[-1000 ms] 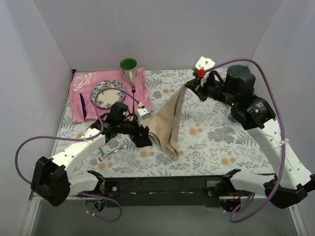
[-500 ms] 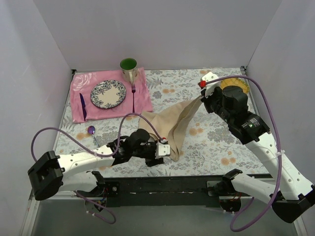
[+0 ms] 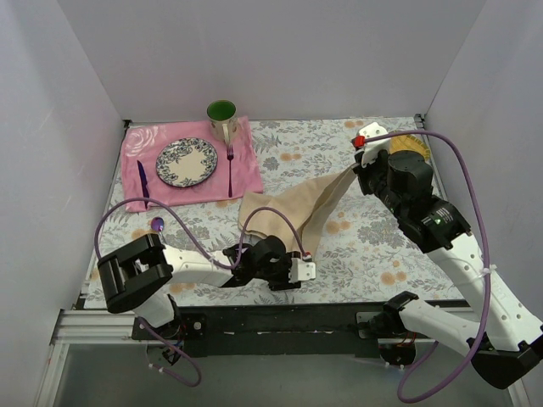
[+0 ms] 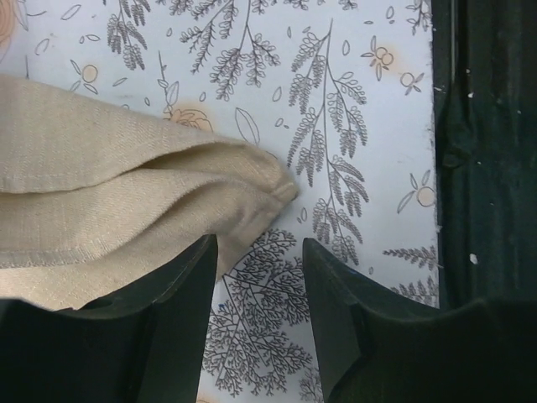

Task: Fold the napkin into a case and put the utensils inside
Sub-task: Pick up the crumpled napkin from the center of the board.

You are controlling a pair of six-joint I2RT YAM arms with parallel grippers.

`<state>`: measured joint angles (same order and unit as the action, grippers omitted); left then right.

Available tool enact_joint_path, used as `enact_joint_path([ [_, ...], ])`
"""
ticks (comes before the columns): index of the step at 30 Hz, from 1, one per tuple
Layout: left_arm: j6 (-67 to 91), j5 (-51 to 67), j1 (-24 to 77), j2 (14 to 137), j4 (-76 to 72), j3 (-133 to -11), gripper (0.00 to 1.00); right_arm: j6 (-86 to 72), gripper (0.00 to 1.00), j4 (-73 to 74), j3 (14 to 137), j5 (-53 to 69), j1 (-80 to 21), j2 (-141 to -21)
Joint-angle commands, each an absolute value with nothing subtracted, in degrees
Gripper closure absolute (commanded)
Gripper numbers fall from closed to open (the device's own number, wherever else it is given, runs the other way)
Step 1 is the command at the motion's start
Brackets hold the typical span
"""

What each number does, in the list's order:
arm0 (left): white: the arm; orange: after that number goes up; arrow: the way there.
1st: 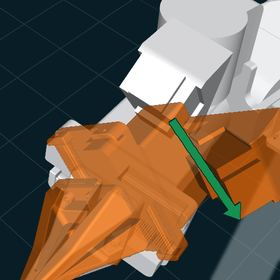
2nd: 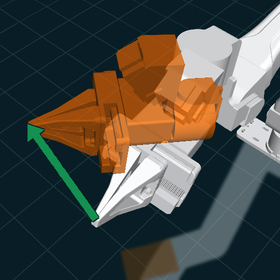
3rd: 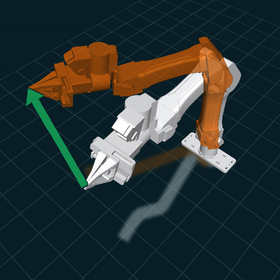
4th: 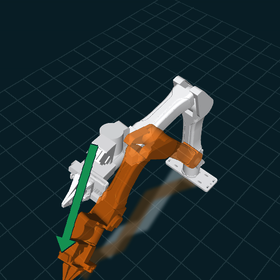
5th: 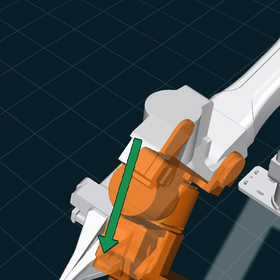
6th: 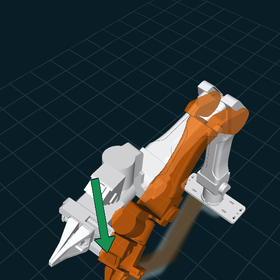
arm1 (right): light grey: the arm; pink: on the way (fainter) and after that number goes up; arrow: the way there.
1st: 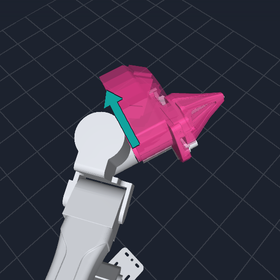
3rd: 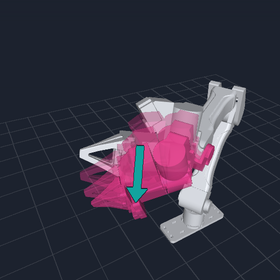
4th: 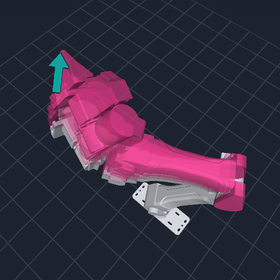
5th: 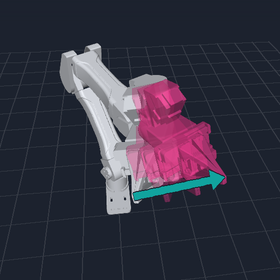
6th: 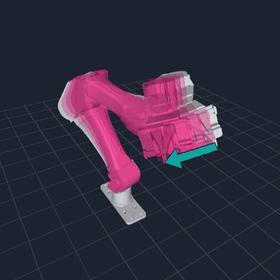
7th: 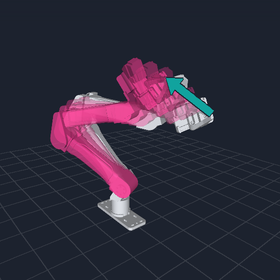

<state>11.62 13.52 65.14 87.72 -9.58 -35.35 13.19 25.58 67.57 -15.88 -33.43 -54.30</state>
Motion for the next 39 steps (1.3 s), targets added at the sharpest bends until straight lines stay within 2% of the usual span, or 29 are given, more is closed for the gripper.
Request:
enact_joint_path([
  [1,9.76,11.25,65.39,89.56,-14.06,-37.09,0.56,11.78,0.99,23.82,67.59,-16.96,-33.22,-53.00],
  [7,9.32,13.26,65.30,91.67,-15.11,-37.88,0.59,11.69,0.99,23.82,67.41,-16.96,-33.22,-53.00],
  [8,9.32,13.62,65.39,91.58,-15.03,-37.88,0.62,11.60,0.99,23.82,67.41,-16.88,-33.14,-53.17],
  [10,9.93,14.23,65.39,91.58,-14.68,-38.06,0.68,11.60,0.99,23.73,67.41,-16.79,-33.22,-53.35],
  [11,10.02,14.15,65.30,91.50,-14.16,-38.23,0.77,11.69,0.99,23.73,67.41,-16.70,-33.14,-53.26],
  [13,9.93,14.24,65.30,90.45,-12.66,-38.41,0.85,11.60,0.99,23.82,67.59,-16.79,-33.22,-53.35],
  [14,9.93,13.89,65.22,89.92,-12.22,-38.41,0.94,11.69,0.99,23.82,67.50,-16.79,-33.22,-53.35],
  [16,10.46,13.27,65.13,88.60,-11.78,-38.23,1.00,11.60,0.99,23.73,67.41,-16.70,-33.22,-53.26],
  [24,16.43,13.98,64.86,81.82,-6.87,-40.25,0.99,11.34,0.99,24.61,66.45,-16.52,-33.13,-52.74],
  [25,17.39,13.02,65.73,82.17,-6.94,-40.60,0.87,11.34,0.99,24.61,66.45,-16.52,-33.13,-52.65],
  [27,20.91,11.78,66.18,84.71,-6.94,-42.01,0.75,11.08,0.99,24.43,66.45,-16.70,-33.13,-52.65],
  [32,26.80,0.53,69.60,90.43,-8.87,-44.38,0.66,11.16,0.99,24.52,67.32,-16.79,-33.13,-53.00],
  [36,28.65,-4.92,70.66,91.41,-10.72,-43.95,0.64,11.25,0.99,24.52,67.32,-16.70,-33.13,-53.26],
  [39,28.74,-6.15,70.66,91.32,-10.90,-43.59,0.67,10.99,0.99,24.35,67.24,-16.26,-33.05,-53.35],
])
